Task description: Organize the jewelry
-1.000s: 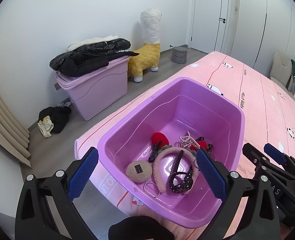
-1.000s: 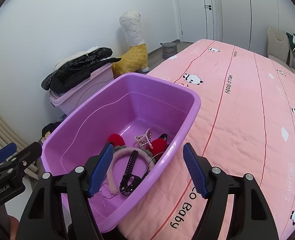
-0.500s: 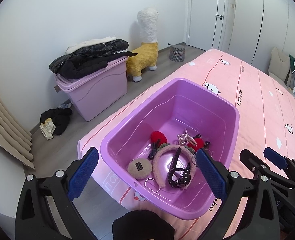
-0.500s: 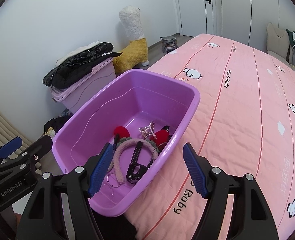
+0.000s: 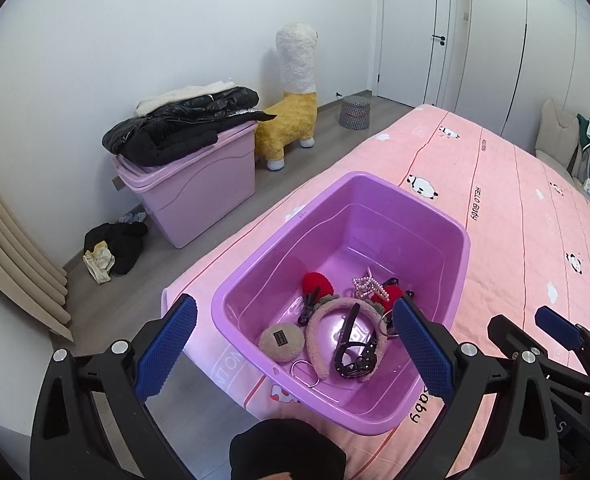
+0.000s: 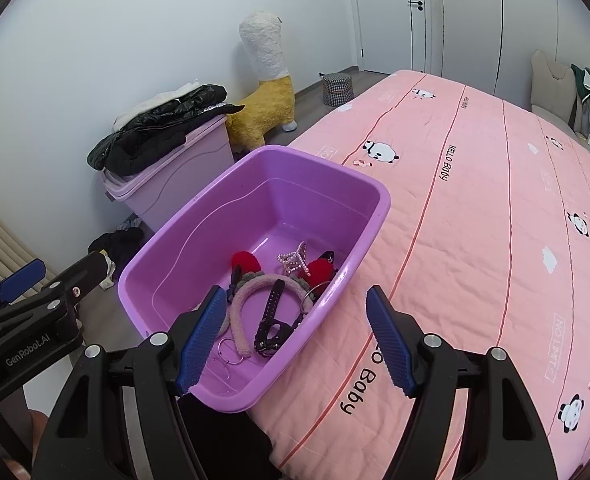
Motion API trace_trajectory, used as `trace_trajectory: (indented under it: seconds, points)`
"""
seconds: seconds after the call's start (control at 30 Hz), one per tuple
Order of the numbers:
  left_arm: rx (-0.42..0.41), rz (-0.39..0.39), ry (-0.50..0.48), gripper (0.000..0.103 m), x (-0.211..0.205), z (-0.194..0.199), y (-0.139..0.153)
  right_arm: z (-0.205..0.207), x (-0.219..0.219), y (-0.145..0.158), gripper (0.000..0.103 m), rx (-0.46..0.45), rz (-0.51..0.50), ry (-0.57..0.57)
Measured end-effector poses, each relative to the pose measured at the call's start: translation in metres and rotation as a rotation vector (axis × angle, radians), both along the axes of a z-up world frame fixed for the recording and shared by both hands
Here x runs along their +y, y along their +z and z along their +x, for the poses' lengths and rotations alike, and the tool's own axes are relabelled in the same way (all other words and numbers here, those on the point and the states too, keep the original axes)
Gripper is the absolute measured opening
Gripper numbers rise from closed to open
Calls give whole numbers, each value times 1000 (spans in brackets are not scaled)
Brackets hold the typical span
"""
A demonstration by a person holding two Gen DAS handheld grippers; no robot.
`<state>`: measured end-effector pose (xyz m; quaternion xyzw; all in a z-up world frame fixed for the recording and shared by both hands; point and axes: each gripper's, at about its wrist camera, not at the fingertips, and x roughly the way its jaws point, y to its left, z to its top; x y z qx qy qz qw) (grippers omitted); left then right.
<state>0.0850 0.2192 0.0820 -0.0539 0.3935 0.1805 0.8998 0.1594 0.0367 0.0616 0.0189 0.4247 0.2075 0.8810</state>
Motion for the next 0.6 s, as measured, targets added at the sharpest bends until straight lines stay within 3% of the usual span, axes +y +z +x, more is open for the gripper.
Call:
trace_trajectory:
  seconds: [0.6]
  points:
    - [-10, 22, -20, 96, -11, -1, 14, -3, -7, 8, 69, 11, 7, -20]
